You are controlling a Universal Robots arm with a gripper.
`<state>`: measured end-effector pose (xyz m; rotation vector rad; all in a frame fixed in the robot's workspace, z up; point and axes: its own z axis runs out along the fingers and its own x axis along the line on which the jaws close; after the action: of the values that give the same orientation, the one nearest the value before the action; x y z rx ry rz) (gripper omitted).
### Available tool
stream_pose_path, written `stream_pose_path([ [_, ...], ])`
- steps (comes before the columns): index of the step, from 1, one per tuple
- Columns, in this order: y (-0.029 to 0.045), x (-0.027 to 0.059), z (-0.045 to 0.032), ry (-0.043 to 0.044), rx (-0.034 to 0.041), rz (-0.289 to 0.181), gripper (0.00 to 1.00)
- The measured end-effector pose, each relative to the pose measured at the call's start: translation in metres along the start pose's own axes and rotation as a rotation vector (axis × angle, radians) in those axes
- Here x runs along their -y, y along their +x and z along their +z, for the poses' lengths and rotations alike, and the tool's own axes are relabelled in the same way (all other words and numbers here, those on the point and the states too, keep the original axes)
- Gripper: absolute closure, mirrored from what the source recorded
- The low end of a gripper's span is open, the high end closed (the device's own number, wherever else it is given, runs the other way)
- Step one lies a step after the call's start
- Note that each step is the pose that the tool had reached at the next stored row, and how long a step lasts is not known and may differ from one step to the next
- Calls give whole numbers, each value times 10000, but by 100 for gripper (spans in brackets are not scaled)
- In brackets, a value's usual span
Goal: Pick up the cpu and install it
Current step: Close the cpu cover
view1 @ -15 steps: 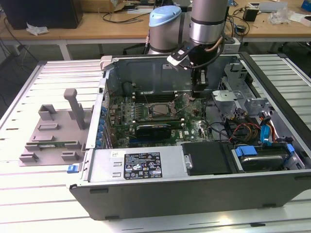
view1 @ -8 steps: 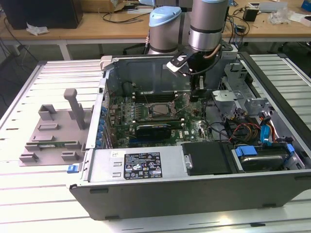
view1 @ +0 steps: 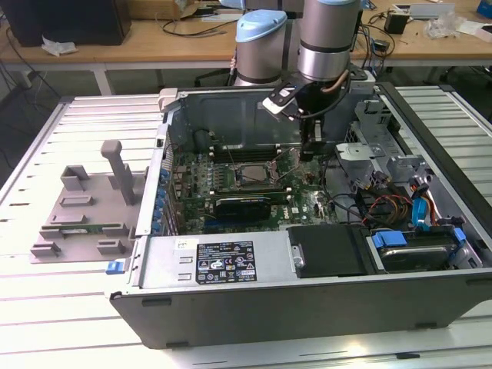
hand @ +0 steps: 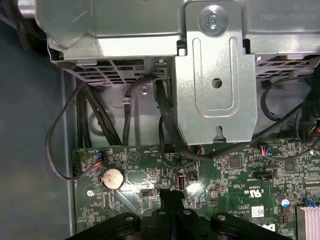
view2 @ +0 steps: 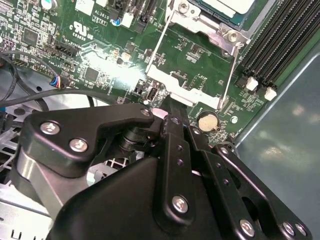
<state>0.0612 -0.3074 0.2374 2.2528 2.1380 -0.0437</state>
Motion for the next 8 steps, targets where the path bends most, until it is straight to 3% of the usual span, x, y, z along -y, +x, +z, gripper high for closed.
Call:
stream_pose_path([
  [8,5,74,0,-3,-15,0,89],
])
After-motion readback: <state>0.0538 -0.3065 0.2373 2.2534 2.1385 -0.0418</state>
